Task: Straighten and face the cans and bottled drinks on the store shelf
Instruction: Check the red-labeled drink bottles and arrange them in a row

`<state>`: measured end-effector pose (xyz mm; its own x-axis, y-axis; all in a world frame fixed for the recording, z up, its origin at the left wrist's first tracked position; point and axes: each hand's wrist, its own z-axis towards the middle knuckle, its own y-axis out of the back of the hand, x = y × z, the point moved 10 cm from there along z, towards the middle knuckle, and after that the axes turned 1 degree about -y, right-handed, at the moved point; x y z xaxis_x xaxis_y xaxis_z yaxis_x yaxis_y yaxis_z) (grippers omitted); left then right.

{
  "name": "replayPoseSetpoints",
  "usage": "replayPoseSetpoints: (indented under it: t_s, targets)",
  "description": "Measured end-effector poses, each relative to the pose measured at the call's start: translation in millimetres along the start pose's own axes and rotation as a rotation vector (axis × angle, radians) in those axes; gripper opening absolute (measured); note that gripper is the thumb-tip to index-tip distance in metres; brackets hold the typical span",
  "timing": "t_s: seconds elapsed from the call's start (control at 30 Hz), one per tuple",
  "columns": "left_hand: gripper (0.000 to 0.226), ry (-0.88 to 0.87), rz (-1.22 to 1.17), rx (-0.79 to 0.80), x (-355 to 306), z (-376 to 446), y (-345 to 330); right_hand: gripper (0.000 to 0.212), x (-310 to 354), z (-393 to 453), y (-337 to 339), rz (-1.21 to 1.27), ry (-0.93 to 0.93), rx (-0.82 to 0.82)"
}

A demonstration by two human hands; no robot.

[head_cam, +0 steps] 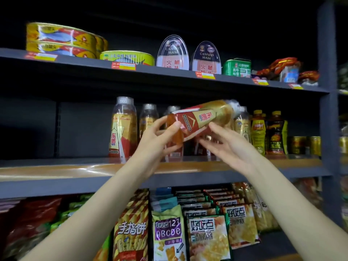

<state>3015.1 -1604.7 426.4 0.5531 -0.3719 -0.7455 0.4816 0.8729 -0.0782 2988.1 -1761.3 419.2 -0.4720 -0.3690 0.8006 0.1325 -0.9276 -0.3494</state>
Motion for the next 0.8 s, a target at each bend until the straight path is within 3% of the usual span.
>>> replayPoseSetpoints:
  t_s: [0.07,0.13,0.27,0.33,0.43,0.47,0.53,0.6,0.7,0.8]
  targets:
    - [0.055,-0.192,0.210,0.013,-23.7,3.0,4.2,0.051,-10.6,-2.2,-6.6,0.183,-0.076,0.017]
    - [0.055,-0.331,0.407,0.064,-38.4,2.4,-1.1,0.060,-18.6,-0.6,-5.8,0.252,-0.129,-0.050]
    - [0.061,-0.414,0.529,0.110,-46.3,0.7,-10.0,0.072,-16.0,8.3,2.5,0.273,-0.101,-0.124]
    - [0.062,-0.356,0.491,0.123,-40.1,2.6,-9.7,0.079,-11.7,12.3,4.5,0.269,-0.063,-0.090]
    - [0.067,-0.014,0.088,0.198,-9.5,7.8,-11.0,0.103,1.3,16.0,4.0,0.180,0.042,0.000]
    - [0.065,0.078,-0.029,0.219,-1.4,6.6,-13.5,0.105,5.9,15.7,3.2,0.115,0.077,0.022]
    - [0.059,0.089,-0.042,0.209,4.9,7.3,-12.9,0.099,11.6,13.2,2.7,0.024,0.126,0.037]
    - [0.059,-0.022,0.047,0.133,3.2,9.3,-7.2,0.079,14.9,9.8,4.1,-0.020,0.160,0.015]
    - [0.060,-0.458,0.494,-0.030,-28.8,5.9,-2.1,0.038,12.2,7.2,0.6,-0.034,0.127,-0.044]
    - [0.064,-0.772,0.907,0.032,-39.9,-6.2,-24.1,0.027,-2.7,7.8,-2.7,0.035,0.006,-0.087]
